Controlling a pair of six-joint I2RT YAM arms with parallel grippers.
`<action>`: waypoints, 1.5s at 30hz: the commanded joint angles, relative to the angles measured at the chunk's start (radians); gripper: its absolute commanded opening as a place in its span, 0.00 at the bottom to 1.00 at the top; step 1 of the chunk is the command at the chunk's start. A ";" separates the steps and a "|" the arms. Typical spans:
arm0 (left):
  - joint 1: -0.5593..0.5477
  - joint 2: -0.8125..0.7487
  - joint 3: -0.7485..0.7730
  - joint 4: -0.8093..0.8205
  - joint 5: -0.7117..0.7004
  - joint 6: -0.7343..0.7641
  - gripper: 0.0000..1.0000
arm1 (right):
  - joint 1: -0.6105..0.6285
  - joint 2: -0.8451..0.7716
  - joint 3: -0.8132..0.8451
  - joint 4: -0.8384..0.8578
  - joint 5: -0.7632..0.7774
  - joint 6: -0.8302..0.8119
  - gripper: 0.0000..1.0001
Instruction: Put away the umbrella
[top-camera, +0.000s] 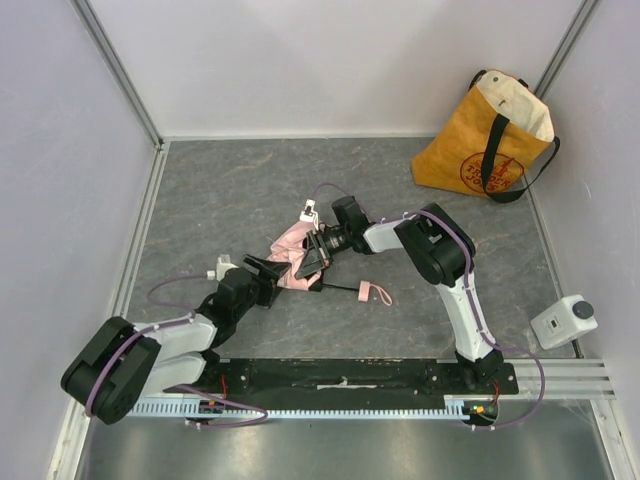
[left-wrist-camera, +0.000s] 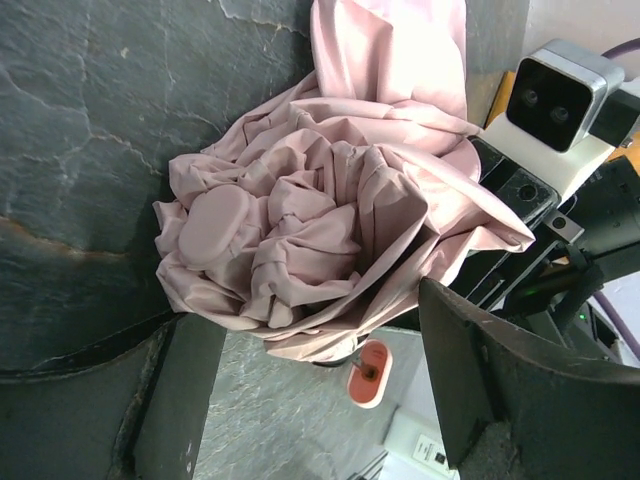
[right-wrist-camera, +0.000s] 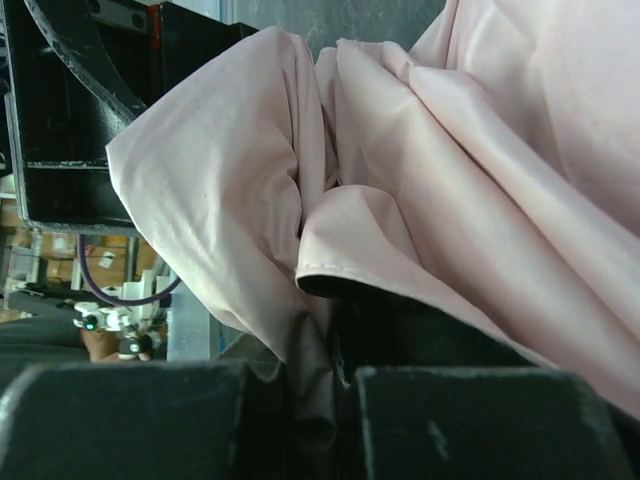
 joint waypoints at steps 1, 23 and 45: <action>-0.054 0.094 -0.002 -0.152 -0.114 -0.126 0.82 | 0.015 0.123 -0.098 -0.171 0.116 0.170 0.00; -0.062 0.370 -0.057 0.035 -0.204 -0.102 0.74 | 0.015 0.081 -0.092 -0.063 -0.004 0.320 0.00; -0.037 0.372 0.040 -0.086 -0.073 -0.042 0.02 | 0.051 -0.026 0.020 -0.586 0.378 -0.102 0.17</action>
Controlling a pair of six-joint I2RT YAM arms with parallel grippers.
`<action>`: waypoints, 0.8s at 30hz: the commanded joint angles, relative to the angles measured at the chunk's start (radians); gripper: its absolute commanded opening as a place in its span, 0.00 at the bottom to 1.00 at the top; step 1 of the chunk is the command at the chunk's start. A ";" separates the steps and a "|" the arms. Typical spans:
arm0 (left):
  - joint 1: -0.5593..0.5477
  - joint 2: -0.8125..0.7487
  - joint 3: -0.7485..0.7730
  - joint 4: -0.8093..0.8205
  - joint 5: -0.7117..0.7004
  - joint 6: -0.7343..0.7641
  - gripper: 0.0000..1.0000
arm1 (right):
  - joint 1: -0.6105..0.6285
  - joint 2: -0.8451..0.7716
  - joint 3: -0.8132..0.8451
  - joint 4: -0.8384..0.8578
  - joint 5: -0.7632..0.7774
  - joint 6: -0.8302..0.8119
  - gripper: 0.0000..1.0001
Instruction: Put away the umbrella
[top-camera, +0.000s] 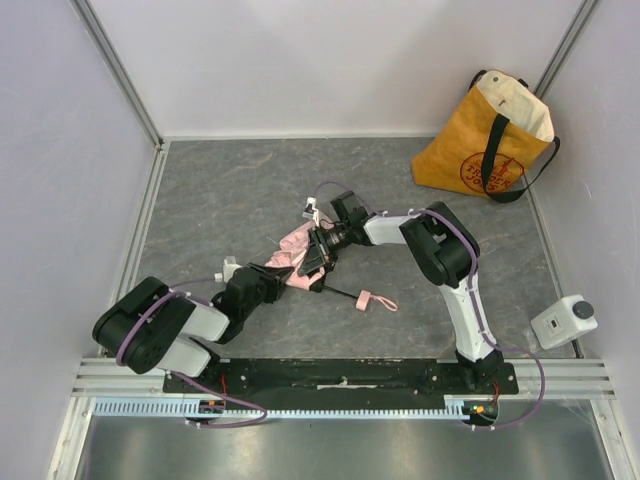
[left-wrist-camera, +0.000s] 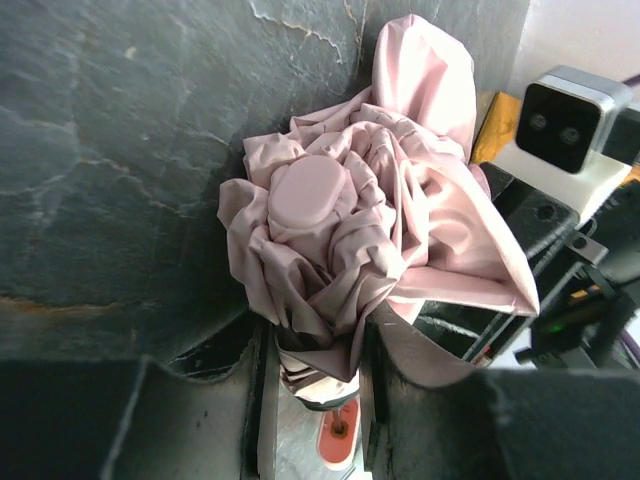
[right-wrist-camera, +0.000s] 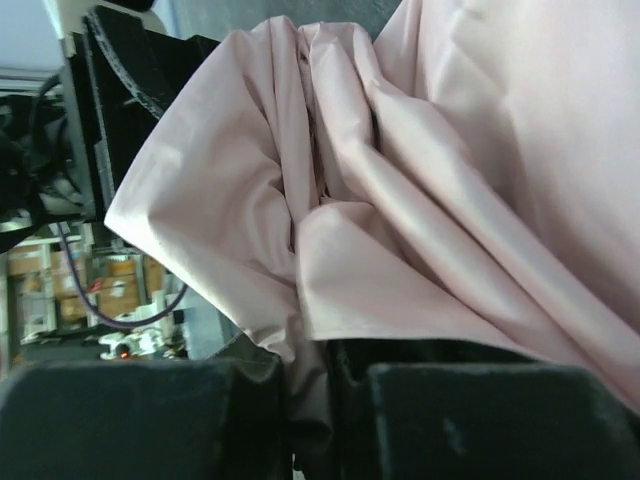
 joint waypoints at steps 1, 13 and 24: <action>0.009 0.045 0.056 -0.443 -0.010 0.090 0.02 | 0.064 -0.040 -0.062 -0.359 0.355 -0.118 0.22; 0.008 0.119 0.202 -0.796 0.105 -0.004 0.01 | 0.127 -0.532 -0.217 -0.403 0.982 -0.302 0.79; 0.009 0.044 0.239 -0.931 0.108 -0.002 0.01 | 0.490 -0.767 -0.347 -0.184 1.319 -0.562 0.88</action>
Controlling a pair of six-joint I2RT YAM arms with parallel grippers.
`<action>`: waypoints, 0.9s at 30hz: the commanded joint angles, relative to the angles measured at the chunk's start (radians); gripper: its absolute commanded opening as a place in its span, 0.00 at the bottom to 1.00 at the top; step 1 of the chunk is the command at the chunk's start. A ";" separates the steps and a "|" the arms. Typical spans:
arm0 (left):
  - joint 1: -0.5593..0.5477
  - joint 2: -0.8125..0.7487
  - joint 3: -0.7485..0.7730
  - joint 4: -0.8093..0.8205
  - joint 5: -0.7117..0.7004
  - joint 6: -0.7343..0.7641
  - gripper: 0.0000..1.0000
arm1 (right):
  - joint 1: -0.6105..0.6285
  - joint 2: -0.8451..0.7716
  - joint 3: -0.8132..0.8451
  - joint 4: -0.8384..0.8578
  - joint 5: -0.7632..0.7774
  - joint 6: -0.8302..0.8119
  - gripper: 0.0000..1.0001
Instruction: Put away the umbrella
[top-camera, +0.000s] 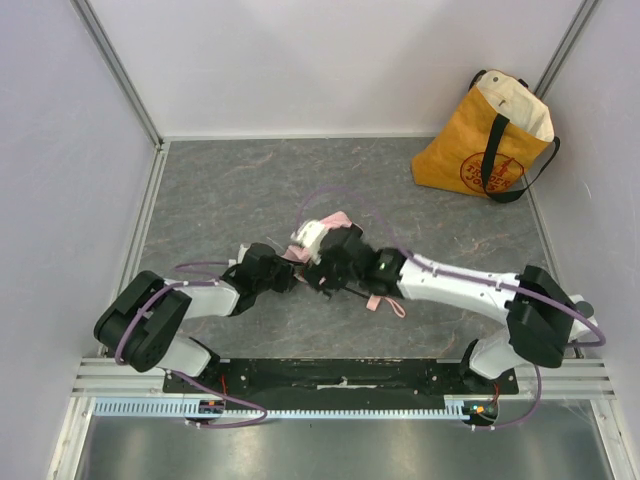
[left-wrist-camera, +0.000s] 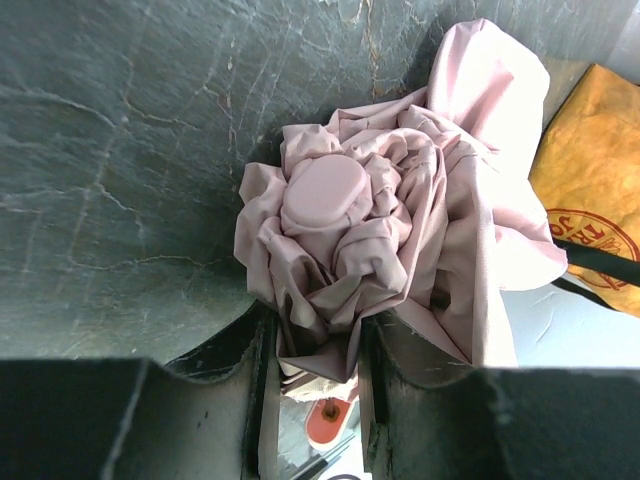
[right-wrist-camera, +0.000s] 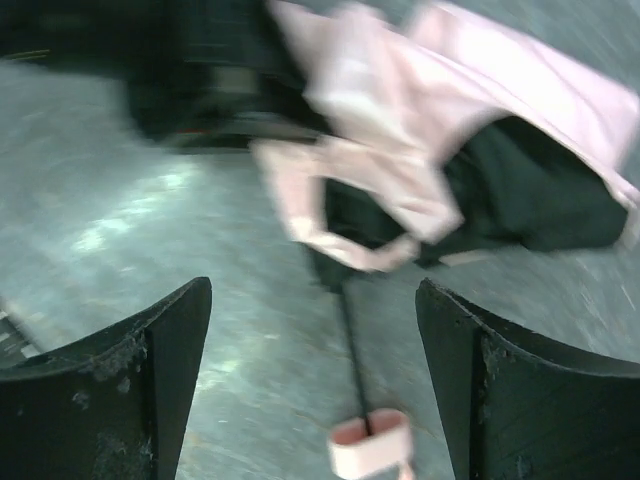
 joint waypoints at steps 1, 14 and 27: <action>0.005 0.039 -0.036 -0.461 -0.026 0.018 0.02 | 0.188 -0.017 -0.073 0.193 0.138 -0.158 0.86; 0.005 0.065 -0.008 -0.500 0.019 0.022 0.02 | 0.199 0.260 -0.186 0.615 0.232 -0.362 0.84; 0.024 0.019 -0.025 -0.496 0.054 0.048 0.02 | 0.185 0.404 -0.152 0.609 0.369 -0.340 0.73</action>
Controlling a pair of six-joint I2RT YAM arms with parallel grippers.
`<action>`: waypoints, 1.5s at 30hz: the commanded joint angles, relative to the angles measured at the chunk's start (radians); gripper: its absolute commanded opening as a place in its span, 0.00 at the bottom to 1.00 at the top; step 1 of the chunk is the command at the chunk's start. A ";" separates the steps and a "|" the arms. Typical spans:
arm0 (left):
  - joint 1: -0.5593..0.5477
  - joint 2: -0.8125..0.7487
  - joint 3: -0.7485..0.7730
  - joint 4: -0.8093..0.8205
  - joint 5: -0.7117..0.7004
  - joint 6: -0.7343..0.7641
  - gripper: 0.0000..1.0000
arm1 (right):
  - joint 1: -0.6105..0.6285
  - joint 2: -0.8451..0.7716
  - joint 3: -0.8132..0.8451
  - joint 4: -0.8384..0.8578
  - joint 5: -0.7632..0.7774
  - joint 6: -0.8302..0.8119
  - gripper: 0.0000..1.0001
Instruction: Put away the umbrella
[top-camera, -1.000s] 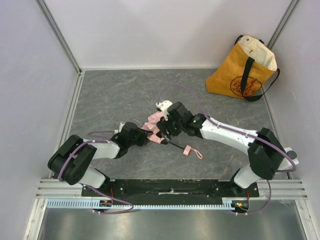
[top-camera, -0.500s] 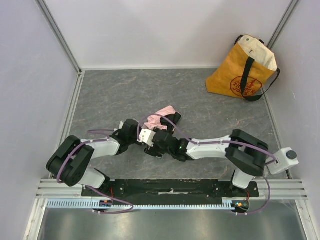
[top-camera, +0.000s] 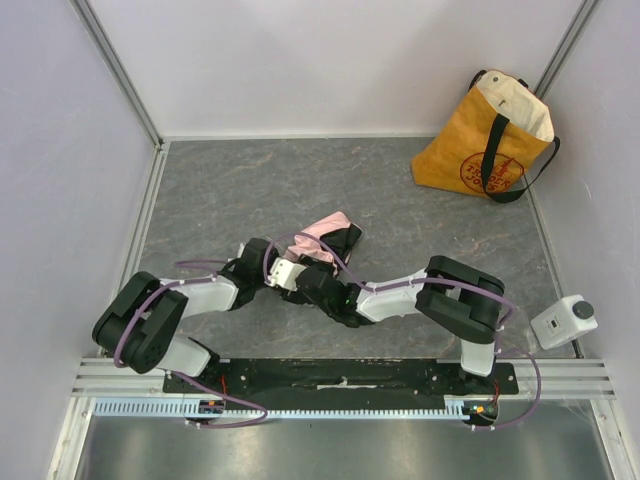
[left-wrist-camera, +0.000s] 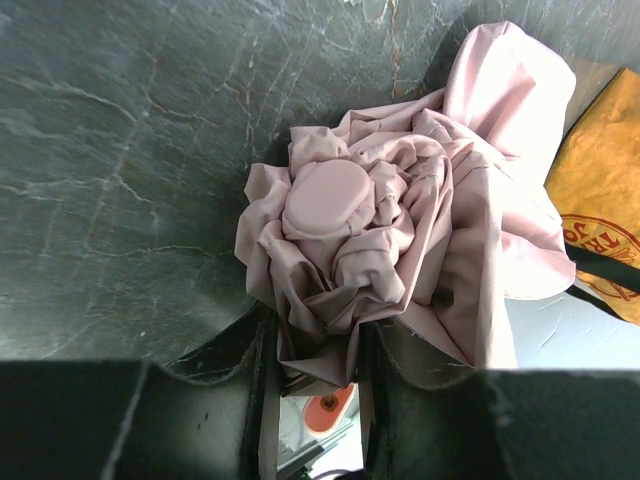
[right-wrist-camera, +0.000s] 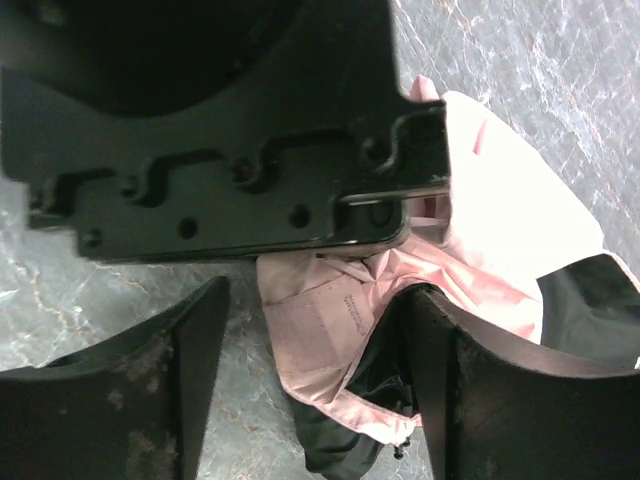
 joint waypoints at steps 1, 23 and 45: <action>0.002 0.026 -0.086 -0.350 -0.006 0.050 0.02 | -0.028 0.066 0.030 -0.119 0.011 0.034 0.66; 0.040 -0.128 -0.069 -0.396 -0.055 0.131 0.02 | -0.040 0.167 -0.005 -0.205 -0.180 0.375 0.23; 0.115 -0.208 -0.052 -0.462 0.076 0.094 0.02 | 0.004 0.190 0.130 -0.369 0.042 0.205 0.98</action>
